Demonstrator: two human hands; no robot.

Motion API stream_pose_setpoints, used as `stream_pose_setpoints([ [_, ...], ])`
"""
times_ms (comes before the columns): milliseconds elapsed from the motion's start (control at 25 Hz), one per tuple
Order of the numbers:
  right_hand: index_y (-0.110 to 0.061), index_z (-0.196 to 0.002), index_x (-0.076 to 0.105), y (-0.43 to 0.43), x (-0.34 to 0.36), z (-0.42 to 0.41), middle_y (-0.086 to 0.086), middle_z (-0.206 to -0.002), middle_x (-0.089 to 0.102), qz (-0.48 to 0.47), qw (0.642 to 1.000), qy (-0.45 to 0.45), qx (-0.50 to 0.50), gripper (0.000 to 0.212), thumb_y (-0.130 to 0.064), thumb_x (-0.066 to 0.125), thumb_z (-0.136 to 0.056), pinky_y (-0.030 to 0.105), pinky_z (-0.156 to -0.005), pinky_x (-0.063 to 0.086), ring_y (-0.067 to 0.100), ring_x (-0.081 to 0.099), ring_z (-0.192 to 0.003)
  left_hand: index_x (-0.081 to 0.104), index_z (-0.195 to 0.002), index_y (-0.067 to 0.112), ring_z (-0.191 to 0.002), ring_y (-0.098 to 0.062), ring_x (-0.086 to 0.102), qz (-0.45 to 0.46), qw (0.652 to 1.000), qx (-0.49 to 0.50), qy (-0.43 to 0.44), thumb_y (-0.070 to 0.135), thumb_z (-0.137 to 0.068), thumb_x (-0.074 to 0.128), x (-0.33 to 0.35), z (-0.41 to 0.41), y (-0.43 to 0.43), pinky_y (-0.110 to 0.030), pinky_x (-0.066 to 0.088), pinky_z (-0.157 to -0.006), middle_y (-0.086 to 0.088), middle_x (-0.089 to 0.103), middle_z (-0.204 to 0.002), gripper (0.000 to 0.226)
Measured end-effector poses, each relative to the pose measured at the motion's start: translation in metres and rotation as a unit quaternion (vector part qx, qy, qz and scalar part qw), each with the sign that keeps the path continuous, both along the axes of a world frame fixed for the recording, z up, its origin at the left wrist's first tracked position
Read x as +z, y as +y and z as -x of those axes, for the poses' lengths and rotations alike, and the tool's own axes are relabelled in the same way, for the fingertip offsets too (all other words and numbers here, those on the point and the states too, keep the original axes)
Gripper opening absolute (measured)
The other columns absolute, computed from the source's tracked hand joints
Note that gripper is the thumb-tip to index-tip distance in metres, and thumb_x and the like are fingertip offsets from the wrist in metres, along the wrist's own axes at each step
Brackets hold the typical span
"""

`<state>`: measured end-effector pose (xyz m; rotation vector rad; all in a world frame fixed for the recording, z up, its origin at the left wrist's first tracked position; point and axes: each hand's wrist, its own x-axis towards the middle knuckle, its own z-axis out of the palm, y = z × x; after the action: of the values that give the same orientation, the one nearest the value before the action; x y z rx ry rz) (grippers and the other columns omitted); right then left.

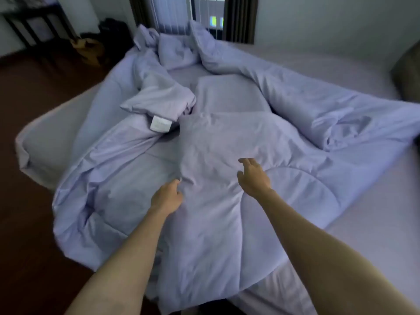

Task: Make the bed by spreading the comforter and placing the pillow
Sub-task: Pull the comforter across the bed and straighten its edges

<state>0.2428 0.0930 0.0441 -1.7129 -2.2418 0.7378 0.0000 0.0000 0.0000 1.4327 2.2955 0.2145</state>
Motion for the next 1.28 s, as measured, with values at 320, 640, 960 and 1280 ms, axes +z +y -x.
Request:
stream_pose_setpoints([
  [320, -0.021, -0.148, 0.020, -0.004, -0.101, 0.068, -0.001, -0.159, 0.011, 0.034, 0.991, -0.097, -0.084, 0.065, -0.028, 0.047, -0.090, 0.044, -0.118, 0.013, 0.024, 0.013, -0.145, 0.043, -0.134, 0.008, -0.123, -0.033, 0.052, -0.022, 0.989, 0.030, -0.142, 0.031, -0.094, 0.050, -0.040, 0.060, 0.093, -0.036, 0.040, -0.097, -0.015, 0.055, -0.136, 0.047],
  [640, -0.024, -0.151, 0.013, -0.009, -0.120, 0.054, -0.006, -0.161, 0.005, 0.062, 0.988, -0.136, -0.042, 0.062, -0.036, 0.038, -0.096, 0.045, -0.118, 0.012, 0.019, 0.006, -0.148, 0.043, -0.130, 0.007, -0.114, -0.026, 0.058, -0.083, 0.916, 0.166, -0.355, 0.050, -0.081, 0.065, -0.061, 0.044, 0.135, -0.035, 0.049, -0.095, -0.008, 0.058, -0.128, 0.068],
  [960, -0.022, -0.147, 0.029, -0.034, -0.110, 0.025, -0.002, -0.158, 0.022, 0.100, 0.989, -0.104, -0.041, 0.054, -0.032, 0.041, -0.095, 0.042, -0.116, 0.018, 0.019, 0.016, -0.146, 0.060, -0.115, 0.007, -0.099, -0.025, 0.065, -0.190, 0.919, 0.126, -0.323, 0.039, -0.069, 0.067, -0.031, 0.008, 0.101, -0.032, 0.053, -0.081, -0.007, 0.068, -0.110, 0.056],
  [1280, -0.023, -0.135, 0.045, -0.058, -0.032, -0.057, 0.003, -0.137, 0.053, 0.200, 0.808, 0.409, -0.374, 0.050, -0.052, 0.037, -0.095, 0.039, -0.091, 0.040, 0.026, 0.053, -0.114, 0.059, -0.116, 0.017, -0.101, -0.040, 0.063, -0.051, 0.938, -0.316, -0.129, 0.017, -0.083, 0.056, -0.004, -0.108, -0.011, -0.036, 0.047, -0.078, -0.018, 0.068, -0.111, 0.033],
])
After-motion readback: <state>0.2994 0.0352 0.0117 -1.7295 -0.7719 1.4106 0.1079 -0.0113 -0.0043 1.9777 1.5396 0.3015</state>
